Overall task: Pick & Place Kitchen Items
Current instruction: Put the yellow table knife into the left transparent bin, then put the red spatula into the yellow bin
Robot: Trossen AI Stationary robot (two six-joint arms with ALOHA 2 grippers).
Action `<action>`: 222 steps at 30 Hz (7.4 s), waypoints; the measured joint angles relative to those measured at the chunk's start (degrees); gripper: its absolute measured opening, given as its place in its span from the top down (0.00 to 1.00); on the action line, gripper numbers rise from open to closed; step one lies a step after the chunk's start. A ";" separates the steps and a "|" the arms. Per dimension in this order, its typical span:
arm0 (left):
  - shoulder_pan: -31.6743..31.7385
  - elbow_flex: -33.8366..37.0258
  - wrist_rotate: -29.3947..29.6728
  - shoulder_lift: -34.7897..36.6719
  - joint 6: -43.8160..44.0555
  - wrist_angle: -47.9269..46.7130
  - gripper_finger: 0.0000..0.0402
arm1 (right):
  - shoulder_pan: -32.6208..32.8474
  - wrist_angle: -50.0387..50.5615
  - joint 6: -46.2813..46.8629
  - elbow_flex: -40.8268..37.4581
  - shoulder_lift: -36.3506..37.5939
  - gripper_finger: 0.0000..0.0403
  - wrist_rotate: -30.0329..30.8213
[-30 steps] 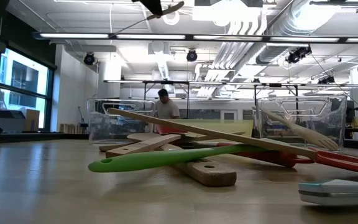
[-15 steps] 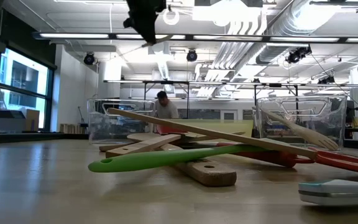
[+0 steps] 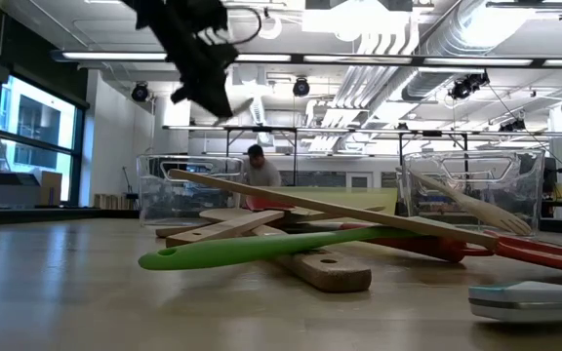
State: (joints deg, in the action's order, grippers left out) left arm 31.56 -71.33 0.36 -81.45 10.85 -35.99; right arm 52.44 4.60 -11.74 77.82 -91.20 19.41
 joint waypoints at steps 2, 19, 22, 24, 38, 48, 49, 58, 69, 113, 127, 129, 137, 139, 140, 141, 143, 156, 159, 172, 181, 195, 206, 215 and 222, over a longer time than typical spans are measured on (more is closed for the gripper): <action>0.49 2.97 -0.02 0.00 0.68 2.07 0.89 | -0.84 0.77 0.45 0.00 0.00 0.40 -0.02; 3.37 14.14 0.45 -0.20 4.52 9.60 0.88 | -5.02 5.07 3.17 0.00 0.00 0.40 -2.92; 3.31 14.17 0.59 -0.20 4.51 9.65 0.75 | -5.29 5.07 3.17 0.00 0.00 0.40 -3.02; 3.31 14.17 0.63 -0.20 4.89 9.53 0.65 | -5.35 5.11 3.66 0.00 0.00 0.40 -3.11; 2.30 10.68 -3.47 0.88 7.22 7.12 0.40 | -6.07 8.09 7.56 0.02 0.00 0.40 1.88; -10.77 1.38 -8.91 7.47 7.11 -1.18 0.39 | -11.03 28.64 32.44 0.02 -0.03 0.40 10.07; -12.75 1.17 -9.03 8.26 7.42 -1.67 0.39 | -12.31 30.24 34.87 0.02 -0.26 0.40 9.00; -33.65 1.05 -2.82 12.62 14.71 -4.78 0.39 | -22.82 25.62 34.14 0.02 -5.86 0.40 -0.31; -58.82 1.07 19.38 12.70 29.16 -7.76 0.39 | -27.38 20.79 33.14 0.02 -17.73 0.40 -4.71; -81.84 1.12 39.10 1.90 45.94 -4.53 0.39 | -30.79 18.30 37.48 0.10 -26.88 0.40 -8.51; -81.84 1.12 39.76 1.90 44.92 -4.53 0.39 | -30.86 19.14 37.20 -0.02 -27.45 0.60 -9.21; -81.84 1.12 39.78 1.90 44.92 -4.63 0.39 | -30.86 19.12 37.05 -0.07 -27.45 0.69 -9.30; -81.84 1.12 39.82 1.90 44.92 -4.94 0.39 | -30.80 18.69 35.77 -0.07 -27.45 0.87 -9.28; -81.84 1.12 39.82 1.90 44.92 -4.94 0.39 | -30.81 18.58 35.94 -0.07 -27.45 0.87 -9.27; -81.84 1.12 39.82 1.90 44.92 -4.92 0.39 | -30.81 18.52 35.96 -0.07 -27.45 0.87 -9.15; -81.84 1.12 39.82 1.91 44.92 -4.94 0.39 | -30.78 18.41 35.97 -0.07 -27.40 0.87 -9.03; -81.84 1.12 39.81 1.92 44.77 -4.94 0.39 | -30.55 17.92 35.97 -0.07 -27.06 0.87 -8.93; -81.84 1.12 40.52 1.92 43.41 -4.90 0.39 | -27.67 17.55 35.93 0.00 -19.05 0.87 -6.57; -81.84 1.12 40.68 1.92 43.41 -5.11 0.39 | -26.89 17.63 35.59 0.00 -15.59 0.87 -5.59; -81.82 1.12 45.09 1.99 43.41 -14.60 0.39 | -31.56 18.73 25.95 0.02 3.19 0.87 -1.47; -81.80 1.12 48.48 1.99 43.43 -18.64 0.39 | -46.06 13.90 17.19 0.02 9.05 0.87 -14.91; -81.80 1.12 51.59 1.99 44.06 -18.23 0.39 | -72.20 7.84 8.15 0.02 8.25 0.87 -34.36; -81.78 1.12 56.24 1.99 43.48 -18.91 0.39 | -86.01 0.04 7.21 0.09 -4.99 0.87 -44.46; -81.78 1.12 57.76 1.97 43.47 -19.89 0.39 | -90.69 -0.53 6.65 0.02 -15.69 0.87 -48.65; -81.78 1.12 57.88 1.97 43.48 -20.78 0.39 | -92.40 3.96 4.44 0.02 -16.23 0.87 -47.16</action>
State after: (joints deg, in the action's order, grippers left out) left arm -50.22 -70.22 58.24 -79.48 54.33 -56.77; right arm -39.96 8.57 -7.31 77.84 -107.43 -27.76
